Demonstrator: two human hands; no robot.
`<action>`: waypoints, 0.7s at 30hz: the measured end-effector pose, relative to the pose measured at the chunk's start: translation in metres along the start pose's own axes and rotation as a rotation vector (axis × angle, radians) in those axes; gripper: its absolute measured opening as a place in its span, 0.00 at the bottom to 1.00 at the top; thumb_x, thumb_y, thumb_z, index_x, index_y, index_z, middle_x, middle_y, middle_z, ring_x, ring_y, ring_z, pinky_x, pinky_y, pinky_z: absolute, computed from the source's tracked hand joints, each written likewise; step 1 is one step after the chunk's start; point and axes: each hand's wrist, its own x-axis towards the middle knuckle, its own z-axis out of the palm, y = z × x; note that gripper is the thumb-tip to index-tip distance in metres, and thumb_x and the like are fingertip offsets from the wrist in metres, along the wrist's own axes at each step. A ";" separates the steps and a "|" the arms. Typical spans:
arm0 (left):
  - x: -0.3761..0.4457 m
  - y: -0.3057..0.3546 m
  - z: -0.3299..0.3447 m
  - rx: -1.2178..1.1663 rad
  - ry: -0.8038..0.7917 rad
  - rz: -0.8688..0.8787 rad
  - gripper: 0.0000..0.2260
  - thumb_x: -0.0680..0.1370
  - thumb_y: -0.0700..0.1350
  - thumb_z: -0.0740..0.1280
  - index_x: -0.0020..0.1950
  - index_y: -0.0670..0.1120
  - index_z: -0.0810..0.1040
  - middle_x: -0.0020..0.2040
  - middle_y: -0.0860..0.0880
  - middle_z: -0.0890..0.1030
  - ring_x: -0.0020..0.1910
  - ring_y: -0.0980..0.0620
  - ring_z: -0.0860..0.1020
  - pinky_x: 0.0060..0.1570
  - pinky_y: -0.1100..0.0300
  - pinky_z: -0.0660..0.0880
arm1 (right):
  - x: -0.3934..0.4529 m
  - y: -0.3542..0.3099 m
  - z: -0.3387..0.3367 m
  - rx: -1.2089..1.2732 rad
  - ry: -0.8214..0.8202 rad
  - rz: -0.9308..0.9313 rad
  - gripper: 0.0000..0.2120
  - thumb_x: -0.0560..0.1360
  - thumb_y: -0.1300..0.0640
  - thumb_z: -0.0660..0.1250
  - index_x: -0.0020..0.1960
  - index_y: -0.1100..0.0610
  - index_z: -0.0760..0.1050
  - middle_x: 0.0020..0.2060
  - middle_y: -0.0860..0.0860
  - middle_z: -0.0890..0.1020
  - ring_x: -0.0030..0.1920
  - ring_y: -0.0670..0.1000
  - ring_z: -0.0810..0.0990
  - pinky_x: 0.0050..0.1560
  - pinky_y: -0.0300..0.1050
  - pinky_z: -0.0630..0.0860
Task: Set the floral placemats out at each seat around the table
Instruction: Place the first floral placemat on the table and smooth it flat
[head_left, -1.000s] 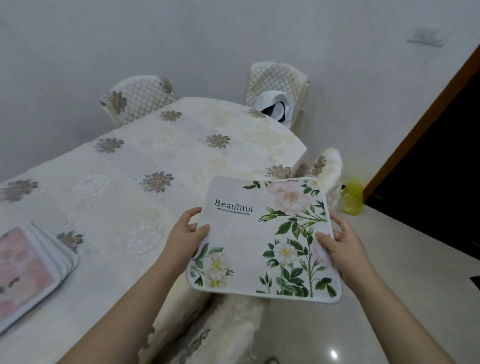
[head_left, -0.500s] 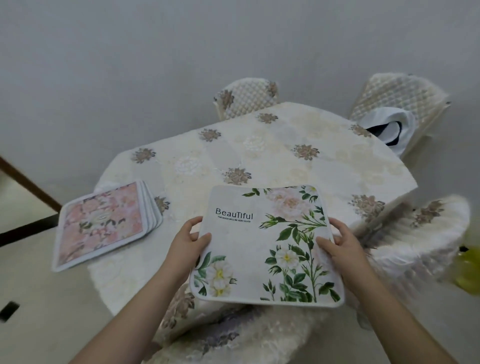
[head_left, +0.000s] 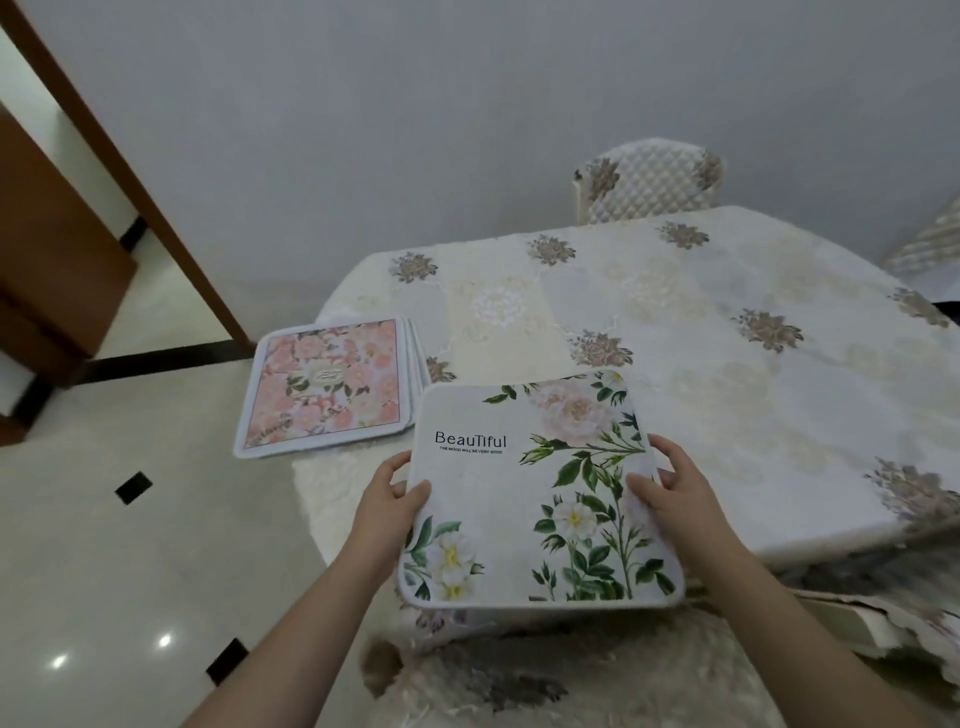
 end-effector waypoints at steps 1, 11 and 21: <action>0.004 -0.003 -0.004 -0.013 0.008 -0.008 0.16 0.81 0.39 0.67 0.64 0.55 0.72 0.47 0.44 0.87 0.42 0.41 0.86 0.44 0.40 0.82 | 0.003 -0.002 0.007 -0.018 -0.006 -0.001 0.21 0.80 0.60 0.66 0.66 0.40 0.68 0.42 0.48 0.87 0.37 0.55 0.87 0.29 0.50 0.81; 0.040 -0.032 -0.020 0.003 0.060 -0.087 0.15 0.80 0.38 0.65 0.64 0.51 0.72 0.48 0.42 0.84 0.42 0.43 0.85 0.42 0.47 0.83 | 0.033 0.010 0.049 -0.149 0.011 0.026 0.18 0.82 0.56 0.63 0.65 0.36 0.67 0.38 0.48 0.86 0.36 0.60 0.85 0.34 0.63 0.82; 0.034 -0.064 -0.015 0.157 0.106 -0.097 0.13 0.80 0.40 0.66 0.61 0.54 0.72 0.45 0.48 0.86 0.36 0.53 0.85 0.30 0.63 0.78 | 0.047 0.044 0.050 -0.216 -0.057 0.037 0.16 0.82 0.55 0.61 0.67 0.40 0.66 0.37 0.49 0.86 0.32 0.53 0.84 0.28 0.46 0.79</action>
